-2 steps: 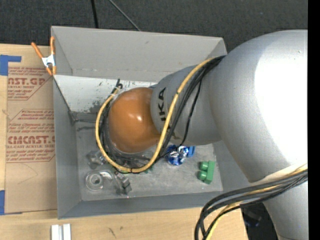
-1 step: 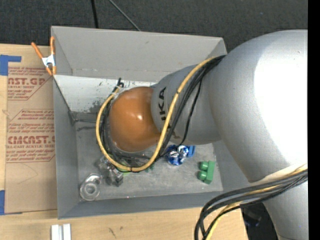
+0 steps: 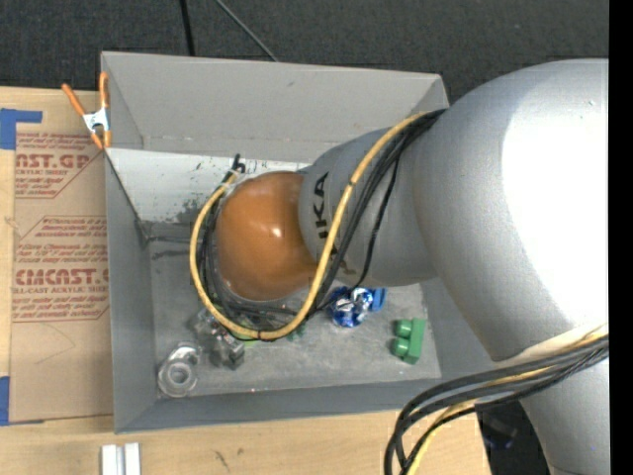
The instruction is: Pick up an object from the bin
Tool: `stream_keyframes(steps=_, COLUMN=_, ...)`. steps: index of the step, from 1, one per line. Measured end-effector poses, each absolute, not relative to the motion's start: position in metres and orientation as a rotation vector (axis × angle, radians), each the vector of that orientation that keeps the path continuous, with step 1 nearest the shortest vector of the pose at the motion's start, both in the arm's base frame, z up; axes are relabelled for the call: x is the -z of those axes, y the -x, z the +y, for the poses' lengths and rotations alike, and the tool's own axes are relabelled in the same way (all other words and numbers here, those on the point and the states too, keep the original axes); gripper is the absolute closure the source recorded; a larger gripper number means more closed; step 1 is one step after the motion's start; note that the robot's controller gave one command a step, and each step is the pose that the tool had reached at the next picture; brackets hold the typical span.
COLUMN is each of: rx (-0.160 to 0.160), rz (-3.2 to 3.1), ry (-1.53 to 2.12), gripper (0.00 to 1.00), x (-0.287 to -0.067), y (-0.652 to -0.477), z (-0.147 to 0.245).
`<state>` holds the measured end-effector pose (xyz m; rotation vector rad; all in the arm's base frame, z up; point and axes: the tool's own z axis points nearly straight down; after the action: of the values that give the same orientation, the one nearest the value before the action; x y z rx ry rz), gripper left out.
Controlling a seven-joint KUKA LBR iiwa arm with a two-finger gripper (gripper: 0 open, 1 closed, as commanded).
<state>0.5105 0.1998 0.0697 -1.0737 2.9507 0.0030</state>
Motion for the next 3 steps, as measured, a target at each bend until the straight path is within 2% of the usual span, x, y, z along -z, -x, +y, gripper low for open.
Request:
stream_keyframes(steps=1, rx=-0.004, rz=3.000, ry=0.885, gripper=0.00, x=-0.0721, y=-0.4861, z=0.2396)
stream_keyframes(steps=2, rx=0.002, rz=3.012, ry=0.884, gripper=1.00, x=-0.0704, y=-0.4845, z=0.2362)
stream_keyframes(steps=3, rx=0.005, rz=3.032, ry=0.829, gripper=1.00, x=-0.0696, y=-0.4818, z=0.2409)
